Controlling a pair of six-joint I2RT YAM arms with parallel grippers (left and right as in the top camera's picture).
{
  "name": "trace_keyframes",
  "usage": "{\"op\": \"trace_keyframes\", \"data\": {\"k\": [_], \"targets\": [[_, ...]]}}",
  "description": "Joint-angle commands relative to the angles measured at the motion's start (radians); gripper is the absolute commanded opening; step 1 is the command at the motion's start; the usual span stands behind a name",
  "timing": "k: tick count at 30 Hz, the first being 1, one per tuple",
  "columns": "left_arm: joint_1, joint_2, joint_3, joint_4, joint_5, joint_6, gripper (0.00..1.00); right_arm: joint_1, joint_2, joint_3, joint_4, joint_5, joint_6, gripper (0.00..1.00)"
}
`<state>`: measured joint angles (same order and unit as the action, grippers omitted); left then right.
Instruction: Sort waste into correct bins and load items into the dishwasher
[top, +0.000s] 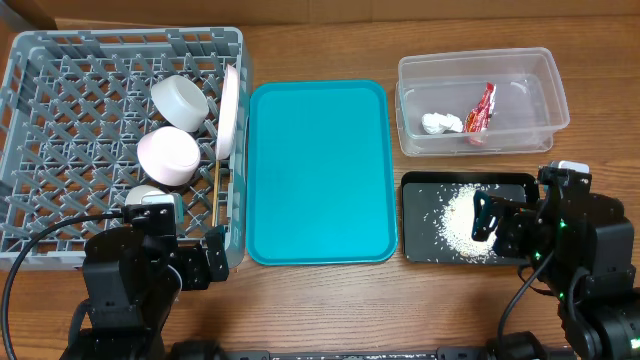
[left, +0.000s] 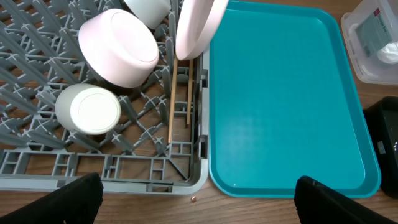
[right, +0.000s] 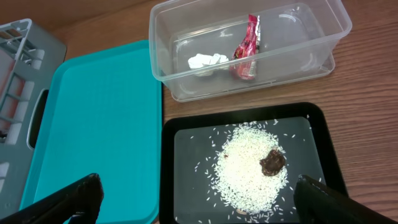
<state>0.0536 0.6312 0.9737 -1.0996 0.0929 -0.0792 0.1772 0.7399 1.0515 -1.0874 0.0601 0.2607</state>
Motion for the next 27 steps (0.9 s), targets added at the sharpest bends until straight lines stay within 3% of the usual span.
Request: {"op": "trace_keyframes", "data": {"k": [1, 18, 27], "targets": [[-0.004, 0.003, -0.008, 0.0, 0.008, -0.006, 1.0, -0.003, 0.002, -0.007, 0.001, 0.018, -0.003, 1.0], [-0.004, 0.003, -0.008, 0.0, 0.008, -0.006, 1.0, -0.003, -0.074, -0.035, 0.009, 0.079, -0.003, 1.0], [-0.004, 0.003, -0.008, 0.0, 0.008, -0.006, 1.0, -0.003, -0.405, -0.354, 0.312, 0.099, -0.003, 1.0]]}}
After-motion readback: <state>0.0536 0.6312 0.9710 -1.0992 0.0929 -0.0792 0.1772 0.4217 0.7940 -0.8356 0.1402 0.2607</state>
